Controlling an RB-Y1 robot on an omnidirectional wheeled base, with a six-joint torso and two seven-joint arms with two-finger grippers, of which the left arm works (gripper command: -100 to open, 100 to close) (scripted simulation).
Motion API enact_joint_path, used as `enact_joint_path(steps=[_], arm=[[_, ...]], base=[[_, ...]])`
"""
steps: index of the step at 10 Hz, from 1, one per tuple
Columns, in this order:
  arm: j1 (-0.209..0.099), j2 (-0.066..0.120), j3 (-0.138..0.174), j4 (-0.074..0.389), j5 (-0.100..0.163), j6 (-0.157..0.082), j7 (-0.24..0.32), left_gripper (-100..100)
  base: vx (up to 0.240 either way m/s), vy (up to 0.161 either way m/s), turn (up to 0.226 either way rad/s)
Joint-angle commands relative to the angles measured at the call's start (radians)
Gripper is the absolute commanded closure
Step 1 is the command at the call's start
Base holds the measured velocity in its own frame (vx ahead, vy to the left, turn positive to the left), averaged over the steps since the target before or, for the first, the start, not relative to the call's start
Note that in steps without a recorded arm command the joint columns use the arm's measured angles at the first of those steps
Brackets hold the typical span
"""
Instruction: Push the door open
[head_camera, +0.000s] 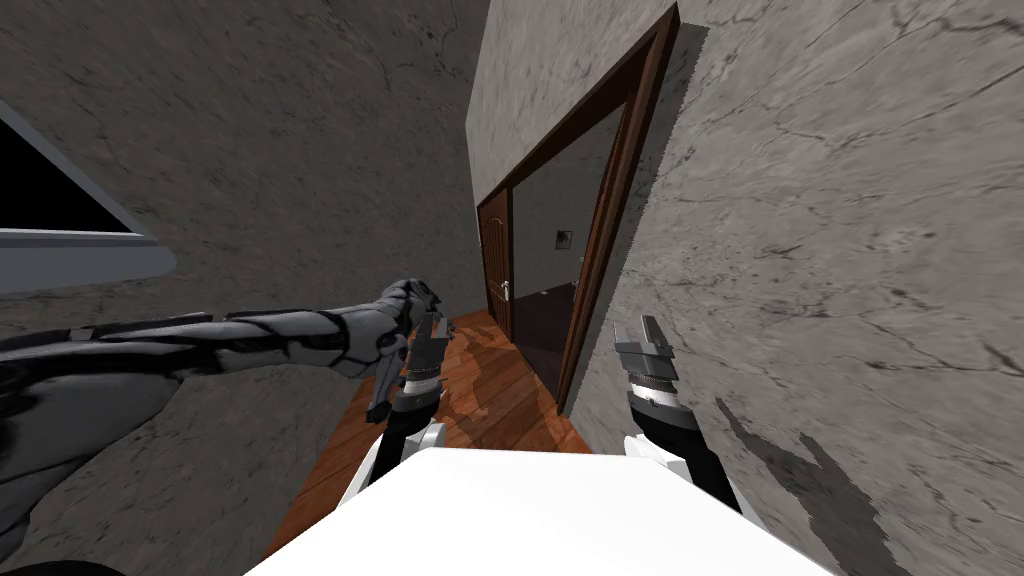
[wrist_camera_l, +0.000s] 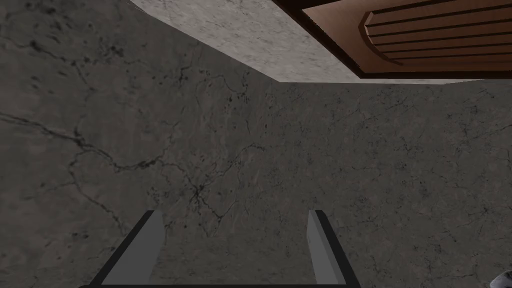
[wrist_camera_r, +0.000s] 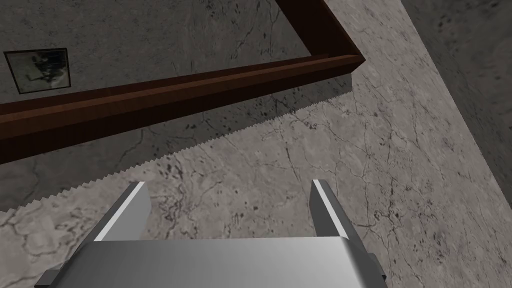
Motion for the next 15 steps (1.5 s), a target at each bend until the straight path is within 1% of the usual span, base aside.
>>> enact_joint_path(steps=[1,2,5,6,11,12,13,14,15], arm=[[-0.019,0.022,-0.01,0.031,-0.013,-0.011,0.027,-100],[-0.025,0.029,-0.013,0.042,-0.018,-0.015,0.036,-100],[-0.058,0.062,-0.03,0.097,-0.041,-0.035,0.083,-100],[-0.073,0.076,-0.037,0.121,-0.052,-0.044,0.103,-100],[-0.135,0.129,-0.069,0.225,-0.096,-0.081,0.192,-100],[-0.142,0.134,-0.072,0.237,-0.101,-0.086,0.202,-100],[-0.156,0.146,-0.08,0.26,-0.111,-0.094,0.222,-100],[-0.163,0.151,-0.083,0.272,-0.116,-0.098,0.231,-100],[-0.177,0.163,-0.091,0.296,-0.126,-0.107,0.252,-100]], base=[[0.108,0.0,0.007],[0.142,0.023,0.02],[0.181,0.042,0.011],[0.169,0.026,0.016],[0.178,0.019,0.014],[0.176,0.016,0.009],[0.165,0.044,0.014],[0.127,0.027,0.005],[0.128,0.027,0.017]])
